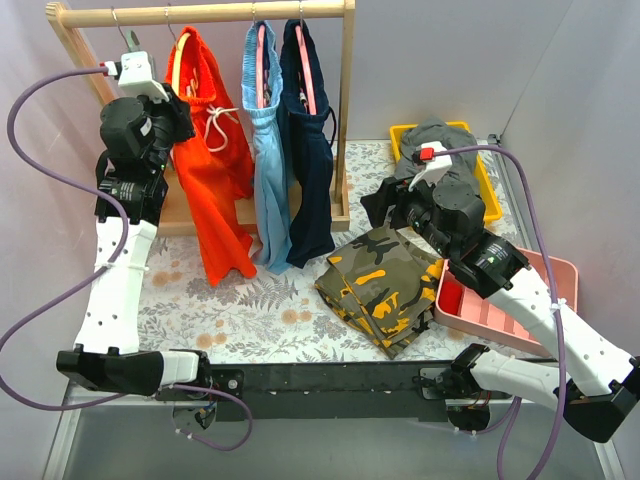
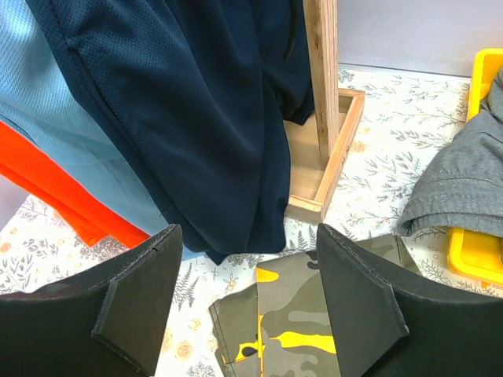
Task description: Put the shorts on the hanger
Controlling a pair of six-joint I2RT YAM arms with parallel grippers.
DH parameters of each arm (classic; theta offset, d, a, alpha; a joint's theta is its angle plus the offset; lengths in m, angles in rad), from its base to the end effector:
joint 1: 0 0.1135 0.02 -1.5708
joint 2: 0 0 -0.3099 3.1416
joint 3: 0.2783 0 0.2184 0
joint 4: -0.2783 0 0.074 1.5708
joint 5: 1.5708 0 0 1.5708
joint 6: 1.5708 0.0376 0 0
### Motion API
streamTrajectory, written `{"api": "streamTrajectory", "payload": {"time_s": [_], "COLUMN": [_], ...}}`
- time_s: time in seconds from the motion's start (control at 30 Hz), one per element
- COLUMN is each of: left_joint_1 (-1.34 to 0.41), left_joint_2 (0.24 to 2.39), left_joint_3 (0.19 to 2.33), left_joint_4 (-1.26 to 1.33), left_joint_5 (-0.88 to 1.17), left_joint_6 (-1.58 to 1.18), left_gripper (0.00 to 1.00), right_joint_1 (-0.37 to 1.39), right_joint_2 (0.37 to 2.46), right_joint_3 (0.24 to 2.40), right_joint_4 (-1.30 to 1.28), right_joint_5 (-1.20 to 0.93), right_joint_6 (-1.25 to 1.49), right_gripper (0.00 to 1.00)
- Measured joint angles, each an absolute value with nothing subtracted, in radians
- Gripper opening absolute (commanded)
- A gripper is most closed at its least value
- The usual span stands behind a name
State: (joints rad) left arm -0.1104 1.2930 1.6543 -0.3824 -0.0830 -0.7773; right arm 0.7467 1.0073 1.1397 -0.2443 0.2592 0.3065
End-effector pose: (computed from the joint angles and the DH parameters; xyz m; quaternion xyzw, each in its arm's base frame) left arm 0.2207 -0.0213 0.5395 -0.2611 0.6651 -0.2734 0.6440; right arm 0.1272 0.1046 0.4504 -0.0773 0.7403 0.2489 0.6198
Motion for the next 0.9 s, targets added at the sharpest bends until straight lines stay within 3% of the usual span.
{"api": "streamTrajectory", "payload": {"time_s": [0.07, 0.13, 0.17, 0.2, 0.3, 0.4, 0.47, 0.9], "left_joint_1": [-0.083, -0.075, -0.074, -0.074, -0.074, -0.074, -0.074, -0.1], "left_joint_2": [1.294, 1.294, 1.293, 1.293, 1.293, 1.289, 1.285, 1.098], "left_joint_3": [1.64, 1.631, 1.629, 1.629, 1.629, 1.637, 1.649, 1.662], "left_joint_4": [-0.379, -0.365, -0.363, -0.362, -0.36, -0.368, -0.385, -0.503], "left_joint_5": [-0.051, -0.029, -0.014, -0.001, 0.044, 0.094, 0.125, 0.289], "left_joint_6": [-0.794, -0.805, -0.81, -0.813, -0.822, -0.834, -0.85, -0.97], "left_gripper": [0.0, 0.13, 0.21, 0.39, 0.52, 0.71, 0.98, 0.98], "right_joint_1": [0.747, 0.747, 0.747, 0.747, 0.747, 0.747, 0.747, 0.747], "right_joint_2": [1.008, 1.008, 1.008, 1.008, 1.008, 1.008, 1.008, 0.989], "right_joint_3": [1.143, 1.145, 1.145, 1.145, 1.145, 1.145, 1.145, 1.138], "right_joint_4": [-0.245, -0.245, -0.245, -0.245, -0.245, -0.246, -0.246, -0.278], "right_joint_5": [0.259, 0.259, 0.259, 0.259, 0.259, 0.259, 0.257, 0.226], "right_joint_6": [0.307, 0.307, 0.307, 0.307, 0.308, 0.311, 0.312, 0.348], "right_gripper": [0.76, 0.76, 0.76, 0.76, 0.76, 0.77, 0.77, 0.89]}}
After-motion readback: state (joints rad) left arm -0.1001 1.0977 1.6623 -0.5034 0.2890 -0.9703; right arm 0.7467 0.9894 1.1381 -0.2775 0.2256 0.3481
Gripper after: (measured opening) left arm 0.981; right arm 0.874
